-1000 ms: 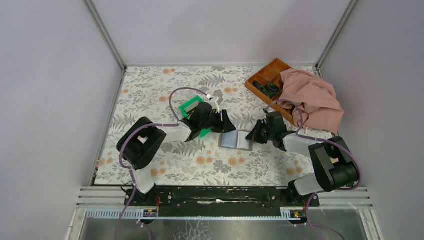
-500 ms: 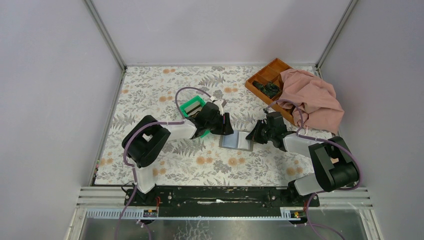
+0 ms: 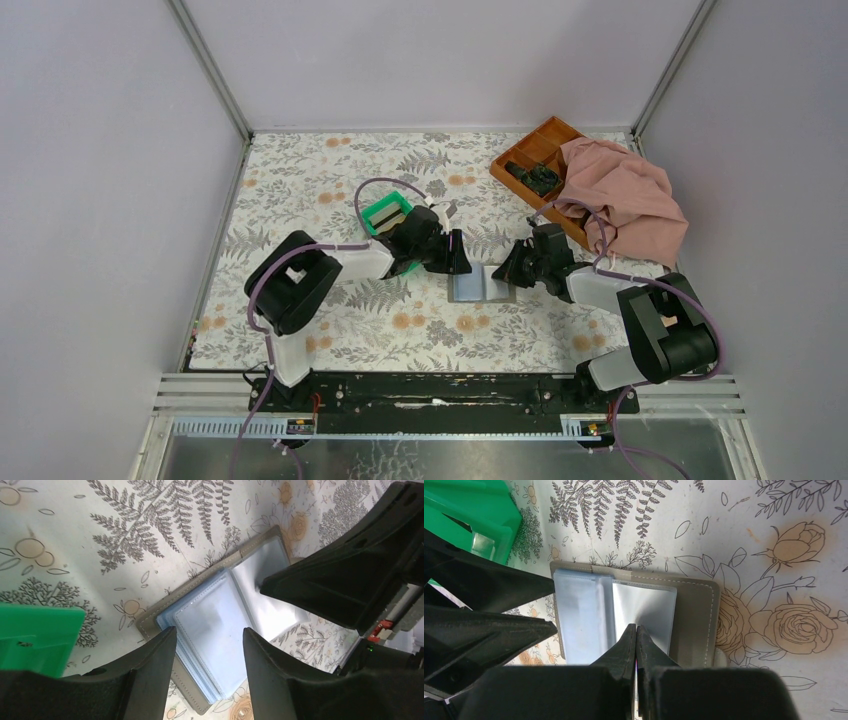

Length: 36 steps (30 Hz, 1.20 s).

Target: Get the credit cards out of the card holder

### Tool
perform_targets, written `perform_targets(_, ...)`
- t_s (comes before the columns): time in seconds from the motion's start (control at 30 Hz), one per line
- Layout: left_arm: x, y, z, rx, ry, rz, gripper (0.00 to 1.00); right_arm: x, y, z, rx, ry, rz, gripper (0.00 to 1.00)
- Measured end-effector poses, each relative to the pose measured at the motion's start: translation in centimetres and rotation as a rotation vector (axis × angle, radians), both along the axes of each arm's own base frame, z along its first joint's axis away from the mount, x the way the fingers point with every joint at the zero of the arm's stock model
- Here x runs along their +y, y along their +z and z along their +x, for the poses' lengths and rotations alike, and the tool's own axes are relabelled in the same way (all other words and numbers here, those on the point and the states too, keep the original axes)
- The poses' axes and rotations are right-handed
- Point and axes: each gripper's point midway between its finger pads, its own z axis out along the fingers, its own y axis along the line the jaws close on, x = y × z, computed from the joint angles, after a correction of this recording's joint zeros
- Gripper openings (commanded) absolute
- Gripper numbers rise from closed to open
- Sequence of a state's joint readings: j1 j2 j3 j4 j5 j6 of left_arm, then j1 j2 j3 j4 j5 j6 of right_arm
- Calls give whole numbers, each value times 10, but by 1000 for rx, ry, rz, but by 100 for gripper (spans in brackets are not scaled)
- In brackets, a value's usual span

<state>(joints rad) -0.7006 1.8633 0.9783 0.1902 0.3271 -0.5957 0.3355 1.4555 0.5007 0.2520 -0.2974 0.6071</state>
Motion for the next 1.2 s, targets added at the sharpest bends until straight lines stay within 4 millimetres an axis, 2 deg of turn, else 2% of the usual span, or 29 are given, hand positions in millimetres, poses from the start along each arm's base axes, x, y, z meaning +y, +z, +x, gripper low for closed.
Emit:
perform_targets(0.3,-5,4,-9,31,-26,-41,58,0,0,0,1,-1,-1,0)
perform_targets(0.5,-3,5,-10,32,-18,-30,62,0,-1,0,2,-1,-1,0)
perform_targets(0.73,-5,15,-12,34,-2,-43,63,0,-1,0,3,-1,-2,0)
perform_targets(1.2,-9,6,-21,76,-3,-25,62,-2,-2,-1,8,-6,-9,0)
